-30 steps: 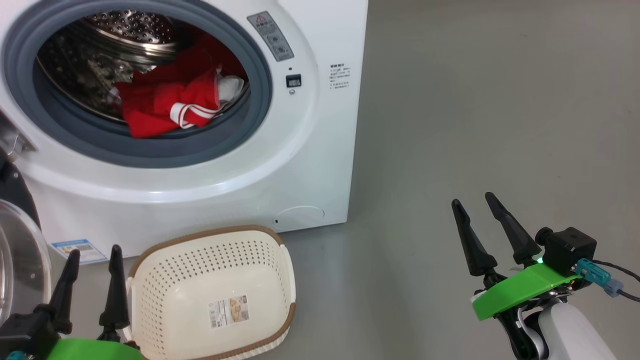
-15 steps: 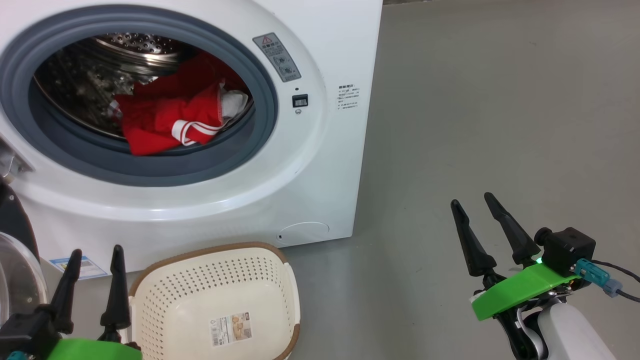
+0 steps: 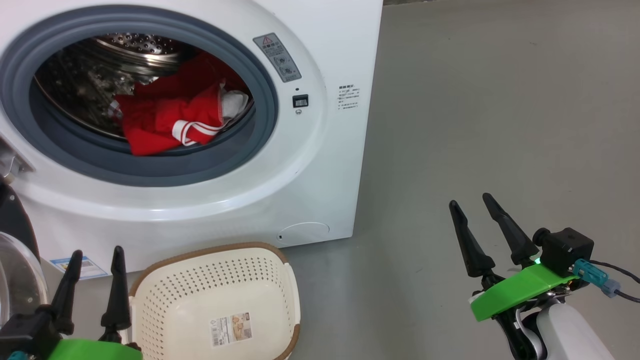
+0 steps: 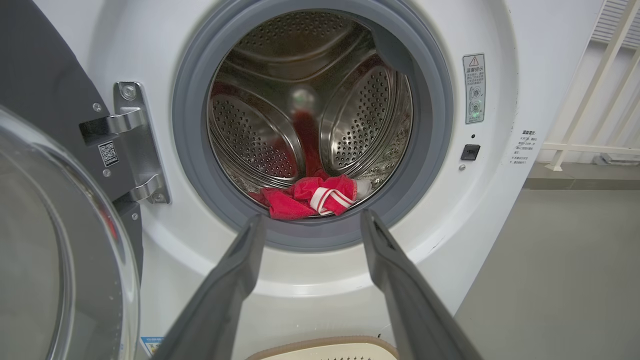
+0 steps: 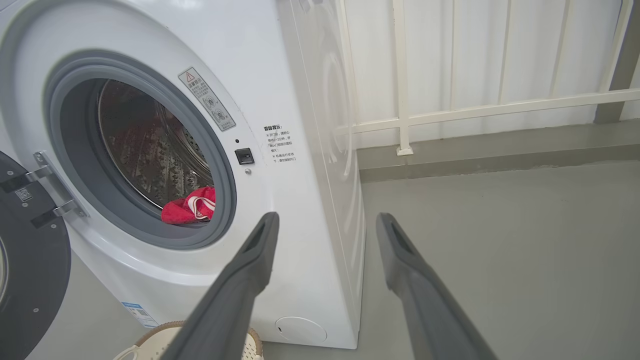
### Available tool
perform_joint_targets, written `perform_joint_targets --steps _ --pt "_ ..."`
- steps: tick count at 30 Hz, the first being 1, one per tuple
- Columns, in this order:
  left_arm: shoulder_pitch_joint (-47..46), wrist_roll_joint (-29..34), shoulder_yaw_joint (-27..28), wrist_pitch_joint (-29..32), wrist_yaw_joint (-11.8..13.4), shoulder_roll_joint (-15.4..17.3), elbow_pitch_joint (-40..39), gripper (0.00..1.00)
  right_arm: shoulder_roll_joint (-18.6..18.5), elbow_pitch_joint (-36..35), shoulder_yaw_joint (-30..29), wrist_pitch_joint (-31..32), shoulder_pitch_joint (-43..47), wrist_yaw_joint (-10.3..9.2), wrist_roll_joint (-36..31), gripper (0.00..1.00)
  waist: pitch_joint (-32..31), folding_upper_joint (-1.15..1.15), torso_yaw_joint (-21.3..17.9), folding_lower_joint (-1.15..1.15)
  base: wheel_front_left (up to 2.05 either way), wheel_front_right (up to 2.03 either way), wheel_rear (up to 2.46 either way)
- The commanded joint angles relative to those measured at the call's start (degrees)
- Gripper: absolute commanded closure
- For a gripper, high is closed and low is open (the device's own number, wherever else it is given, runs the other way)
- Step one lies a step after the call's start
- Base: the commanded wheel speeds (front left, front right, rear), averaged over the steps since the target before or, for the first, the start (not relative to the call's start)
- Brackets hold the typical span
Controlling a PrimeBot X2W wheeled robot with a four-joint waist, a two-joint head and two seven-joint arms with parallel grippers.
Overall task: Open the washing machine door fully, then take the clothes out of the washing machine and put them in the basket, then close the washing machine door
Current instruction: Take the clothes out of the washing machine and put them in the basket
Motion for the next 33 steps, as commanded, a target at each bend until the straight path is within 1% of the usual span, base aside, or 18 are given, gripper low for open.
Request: perform_joint_targets --steps 1,21,33 --pt "-1.87 0.18 2.04 -0.71 -0.36 1.36 -1.05 0.0 -0.14 -1.39 1.31 -0.69 -0.88 0.52 -0.47 0.0 0.0 0.0 0.01 0.0 0.0 0.0 0.0" --pt "-2.4 0.47 2.53 -0.71 -0.32 1.5 -1.15 0.0 0.15 -1.76 0.66 -0.69 -0.95 0.52 -0.7 0.0 1.01 0.0 0.1 0.0 0.0 0.0 0.0" --pt "-3.46 0.8 2.61 -0.7 -0.11 2.18 -1.7 0.0 0.68 -2.39 -0.23 -0.69 -1.4 0.52 -0.86 0.0 3.2 0.0 -0.61 0.0 0.0 0.0 0.0"
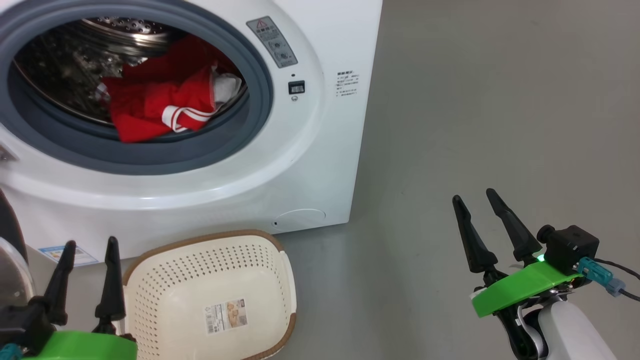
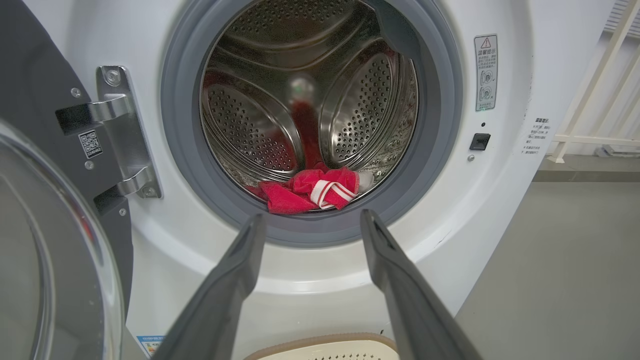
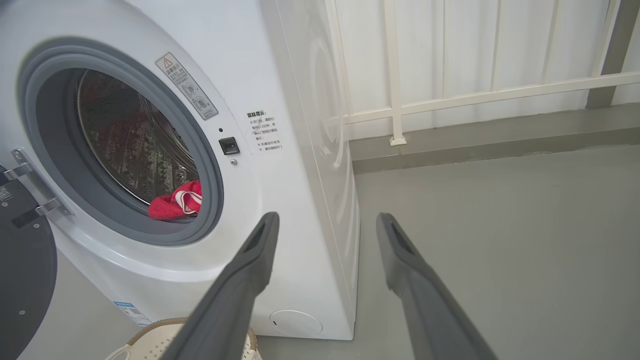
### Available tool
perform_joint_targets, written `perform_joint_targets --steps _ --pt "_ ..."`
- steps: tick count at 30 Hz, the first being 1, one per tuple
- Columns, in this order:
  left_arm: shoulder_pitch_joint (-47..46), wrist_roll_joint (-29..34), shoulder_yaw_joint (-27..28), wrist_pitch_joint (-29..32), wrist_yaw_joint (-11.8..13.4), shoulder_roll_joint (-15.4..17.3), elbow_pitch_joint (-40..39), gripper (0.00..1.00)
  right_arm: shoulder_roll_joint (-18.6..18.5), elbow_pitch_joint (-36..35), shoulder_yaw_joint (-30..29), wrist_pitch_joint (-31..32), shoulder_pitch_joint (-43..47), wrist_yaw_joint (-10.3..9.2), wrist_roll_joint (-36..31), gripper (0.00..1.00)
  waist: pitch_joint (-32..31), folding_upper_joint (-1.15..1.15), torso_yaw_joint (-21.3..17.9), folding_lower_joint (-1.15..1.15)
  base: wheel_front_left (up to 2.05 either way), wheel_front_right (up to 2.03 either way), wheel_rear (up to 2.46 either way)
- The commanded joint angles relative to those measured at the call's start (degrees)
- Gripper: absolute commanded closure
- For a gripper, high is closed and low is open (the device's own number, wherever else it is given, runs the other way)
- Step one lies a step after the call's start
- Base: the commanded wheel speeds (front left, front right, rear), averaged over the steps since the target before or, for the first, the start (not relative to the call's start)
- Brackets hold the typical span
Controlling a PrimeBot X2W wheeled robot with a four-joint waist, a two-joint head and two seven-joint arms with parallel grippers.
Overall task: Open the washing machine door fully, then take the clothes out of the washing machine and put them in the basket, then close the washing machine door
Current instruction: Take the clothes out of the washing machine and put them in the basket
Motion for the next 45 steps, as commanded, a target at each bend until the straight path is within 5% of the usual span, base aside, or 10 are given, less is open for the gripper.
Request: perform_joint_targets --steps 1,32,45 --pt "-2.66 0.68 2.32 -0.68 -0.1 1.76 -1.64 0.0 0.06 -1.68 0.83 -0.69 -1.43 0.52 -0.81 0.0 0.62 0.0 -0.24 0.0 0.0 0.0 0.0" --pt "-20.4 2.42 0.74 5.65 1.27 6.28 -1.34 0.0 2.87 -3.57 0.6 -0.69 -6.41 0.52 -1.74 0.0 12.96 0.0 -2.88 0.0 0.0 0.0 0.0" --pt "-33.53 0.37 0.21 8.26 0.21 6.25 9.46 0.0 3.85 -3.89 1.56 -0.69 -8.78 0.52 -1.84 0.0 16.81 0.0 -3.66 0.0 0.0 0.0 0.0"
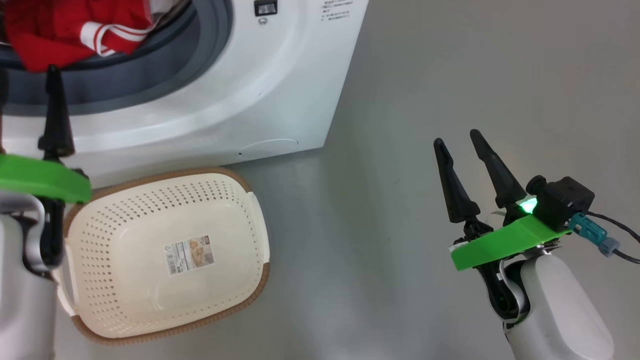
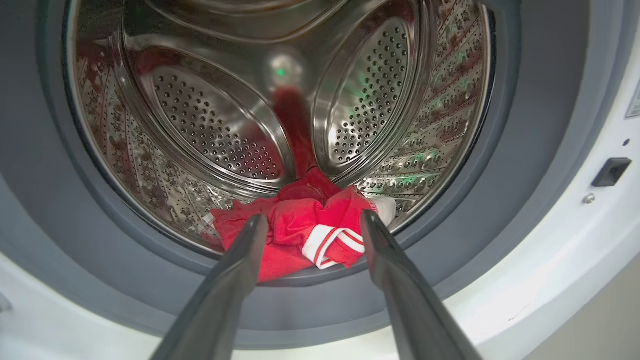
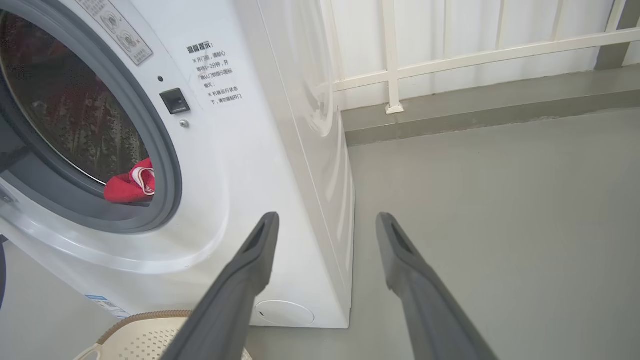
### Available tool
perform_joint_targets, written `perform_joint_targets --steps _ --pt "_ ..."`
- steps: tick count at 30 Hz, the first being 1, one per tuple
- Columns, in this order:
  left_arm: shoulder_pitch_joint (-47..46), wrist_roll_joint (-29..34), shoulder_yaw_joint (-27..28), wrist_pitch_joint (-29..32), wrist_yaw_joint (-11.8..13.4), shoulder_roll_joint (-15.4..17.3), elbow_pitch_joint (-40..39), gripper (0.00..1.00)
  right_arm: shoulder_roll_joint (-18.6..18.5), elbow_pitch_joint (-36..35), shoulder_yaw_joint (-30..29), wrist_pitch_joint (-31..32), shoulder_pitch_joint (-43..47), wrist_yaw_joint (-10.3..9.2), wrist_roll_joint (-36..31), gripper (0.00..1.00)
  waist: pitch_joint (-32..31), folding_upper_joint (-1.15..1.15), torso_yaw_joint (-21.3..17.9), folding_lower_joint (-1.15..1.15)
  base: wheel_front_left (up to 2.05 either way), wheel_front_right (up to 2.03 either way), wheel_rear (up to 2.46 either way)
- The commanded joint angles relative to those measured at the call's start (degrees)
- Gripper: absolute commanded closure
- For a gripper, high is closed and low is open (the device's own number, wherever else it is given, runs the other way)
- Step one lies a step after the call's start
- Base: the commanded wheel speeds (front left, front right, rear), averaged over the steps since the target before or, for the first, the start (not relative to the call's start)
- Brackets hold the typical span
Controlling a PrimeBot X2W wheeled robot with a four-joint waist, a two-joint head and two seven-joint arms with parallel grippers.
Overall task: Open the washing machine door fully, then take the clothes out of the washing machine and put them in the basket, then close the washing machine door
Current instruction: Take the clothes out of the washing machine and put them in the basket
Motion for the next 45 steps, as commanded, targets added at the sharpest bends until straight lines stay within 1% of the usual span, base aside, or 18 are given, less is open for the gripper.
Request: perform_joint_targets --steps 1,2,3,7,12,19,22,26,29,32,36,40,45 --pt "-2.01 0.03 1.84 0.15 -0.46 2.48 -0.77 0.0 0.26 -1.54 1.34 -0.68 -0.53 0.52 0.02 0.0 0.69 0.0 -0.4 0.0 0.0 0.0 0.0" --pt "-3.12 0.15 1.65 0.13 -0.63 2.65 0.44 0.0 0.31 -1.54 1.42 -0.68 -0.64 0.52 0.02 0.0 1.08 0.0 -0.55 0.0 0.0 0.0 0.0" --pt "-9.73 1.7 -0.09 0.16 -1.35 3.68 6.88 0.0 0.49 -1.76 1.52 -0.68 -1.2 0.52 0.05 0.0 3.22 0.0 -1.46 0.0 0.0 0.0 0.0" --pt "-16.78 1.5 -1.17 1.01 -2.34 3.72 13.81 0.0 0.8 -2.04 1.78 -0.68 -1.72 0.52 -0.01 0.0 5.07 0.0 -2.22 0.0 0.0 0.0 0.0" --pt "-22.86 1.75 -2.28 1.62 -2.97 3.83 19.13 0.0 1.15 -2.18 2.2 -0.68 -2.31 0.52 0.04 0.0 6.72 0.0 -2.9 0.0 0.0 0.0 0.0" --pt "-30.32 2.75 -3.6 3.11 -2.97 4.44 27.3 0.0 1.79 -2.2 2.95 -0.68 -3.25 0.52 0.24 0.0 9.1 0.0 -4.65 0.0 0.0 0.0 0.0" --pt "-32.85 1.92 -2.92 4.36 -2.54 4.73 31.22 0.0 2.06 -2.19 3.08 -0.68 -3.5 0.52 0.4 0.0 9.85 0.0 -5.59 0.0 0.0 0.0 0.0" --pt "-35.58 1.65 -2.49 4.3 -2.01 5.7 35.26 0.0 2.37 -2.16 3.22 -0.68 -3.62 0.52 0.58 0.0 10.26 0.0 -6.89 0.0 0.0 0.0 0.0" --pt "-37.29 1.75 -2.32 5.02 -0.81 6.6 38.36 0.0 2.57 -2.21 3.42 -0.68 -3.63 0.52 0.75 0.0 10.52 0.0 -7.76 0.0 0.0 0.0 0.0" --pt "-38.34 1.92 -2.54 5.7 -0.48 7.04 40.26 0.0 2.67 -2.33 3.49 -0.68 -3.66 0.52 0.87 0.0 10.77 0.0 -8.16 0.0 0.0 0.0 0.0" --pt "-40.17 1.94 -2.47 6.11 0.8 7.81 43.34 0.0 2.81 -2.51 3.57 -0.68 -3.63 0.52 1.07 0.0 11.21 0.0 -8.85 0.0 0.0 0.0 0.0" --pt "-40.99 1.66 -2.94 9.0 0.72 7.55 46.81 0.0 2.89 -2.55 3.39 -0.68 -3.45 0.52 1.18 0.0 11.27 0.0 -9.09 0.0 0.0 0.0 0.0" --pt "-41.52 1.85 -4.0 10.12 -0.02 7.16 49.15 0.0 2.93 -2.46 3.22 -0.68 -3.61 0.52 1.2 0.0 11.13 0.0 -9.08 0.0 0.0 0.0 0.0"
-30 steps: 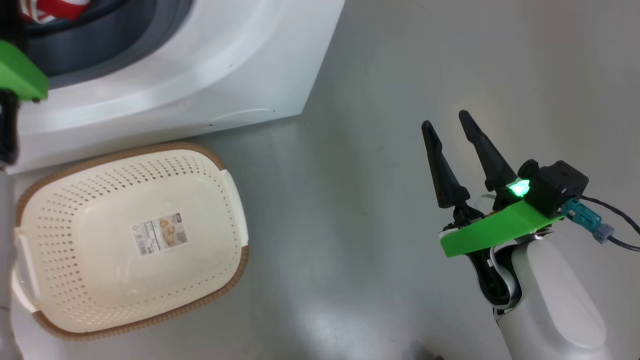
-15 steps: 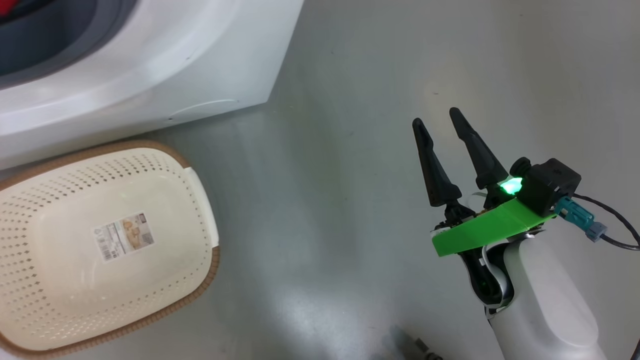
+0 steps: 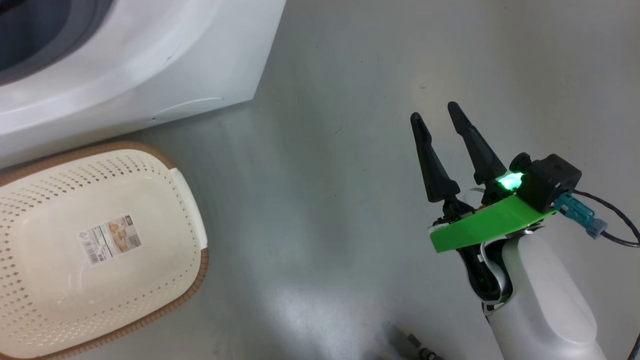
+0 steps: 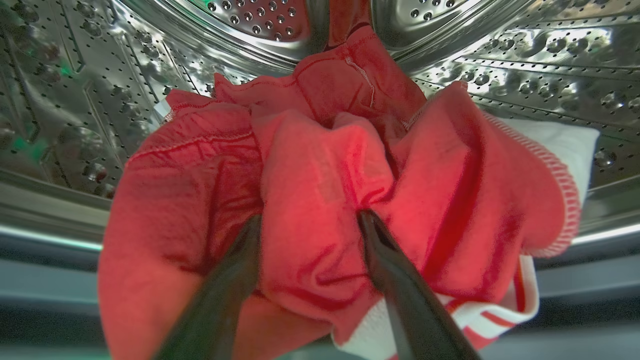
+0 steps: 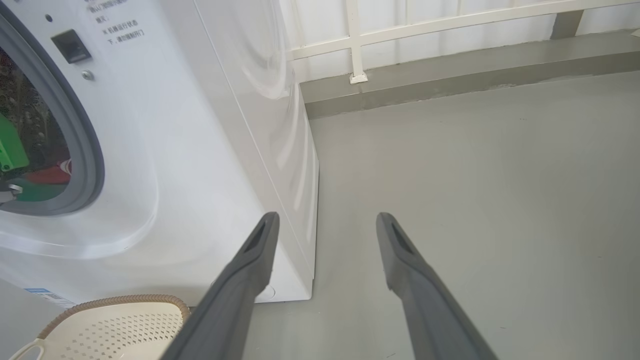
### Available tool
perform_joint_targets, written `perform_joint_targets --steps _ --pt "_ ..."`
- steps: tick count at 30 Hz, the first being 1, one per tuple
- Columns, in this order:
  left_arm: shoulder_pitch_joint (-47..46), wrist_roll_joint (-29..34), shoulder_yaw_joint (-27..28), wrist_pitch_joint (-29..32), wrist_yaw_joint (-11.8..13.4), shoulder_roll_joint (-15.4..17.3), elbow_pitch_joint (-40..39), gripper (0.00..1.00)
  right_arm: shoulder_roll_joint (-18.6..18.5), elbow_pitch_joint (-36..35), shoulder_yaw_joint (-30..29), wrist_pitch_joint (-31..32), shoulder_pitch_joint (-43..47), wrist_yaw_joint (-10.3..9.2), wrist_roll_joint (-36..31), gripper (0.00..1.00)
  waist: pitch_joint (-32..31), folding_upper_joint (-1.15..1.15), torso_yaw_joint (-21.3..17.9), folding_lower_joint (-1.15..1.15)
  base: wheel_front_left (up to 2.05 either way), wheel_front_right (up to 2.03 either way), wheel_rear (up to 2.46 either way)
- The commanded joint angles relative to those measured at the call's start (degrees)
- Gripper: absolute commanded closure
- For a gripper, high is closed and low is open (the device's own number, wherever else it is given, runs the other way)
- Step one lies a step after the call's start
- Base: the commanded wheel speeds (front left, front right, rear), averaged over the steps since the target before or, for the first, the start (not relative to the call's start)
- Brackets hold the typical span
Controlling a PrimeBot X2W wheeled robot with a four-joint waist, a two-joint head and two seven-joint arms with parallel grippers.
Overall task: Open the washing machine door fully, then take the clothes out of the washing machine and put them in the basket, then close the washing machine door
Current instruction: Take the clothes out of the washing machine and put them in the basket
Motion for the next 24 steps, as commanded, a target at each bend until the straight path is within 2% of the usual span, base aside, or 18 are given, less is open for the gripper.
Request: perform_joint_targets --steps 1,2,3,4,5,11,24 --pt "-0.01 -0.09 0.17 0.61 -0.32 2.26 0.03 0.0 0.4 -1.38 0.98 -0.68 0.52 0.52 0.69 0.0 -0.09 0.0 0.06 0.0 0.0 0.0 0.0" --pt "0.02 -0.22 0.08 0.88 -0.55 2.08 0.5 0.01 0.4 -1.39 1.0 -0.68 0.52 0.52 0.79 0.0 -0.18 0.0 0.1 0.0 0.0 0.0 0.0" --pt "0.01 -0.27 -0.05 1.03 -0.7 1.98 0.86 0.33 0.4 -1.37 1.02 -0.68 0.53 0.52 0.88 0.0 -0.27 0.0 0.15 0.0 0.0 0.0 0.0" --pt "-0.04 -0.27 -0.18 1.01 -0.8 1.95 1.11 0.77 0.41 -1.35 1.05 -0.68 0.53 0.52 0.97 0.0 -0.35 0.0 0.18 0.0 0.0 0.0 0.0" --pt "-0.07 -0.28 -0.3 0.92 -0.9 1.93 1.33 1.0 0.41 -1.31 1.11 -0.68 0.52 0.52 1.08 0.0 -0.45 0.0 0.2 0.0 0.0 0.0 0.0" --pt "-0.28 -0.14 -1.23 -1.07 -1.82 1.79 1.72 1.0 0.41 -1.1 1.27 -0.68 0.39 0.52 1.5 0.0 -1.06 0.0 0.24 0.0 0.0 0.0 0.0" --pt "2.44 0.16 -3.62 -11.3 -3.86 -0.63 1.12 1.0 0.42 -0.39 0.78 -0.68 0.73 0.52 0.89 0.0 -3.86 0.0 2.2 0.0 0.0 0.0 0.0"
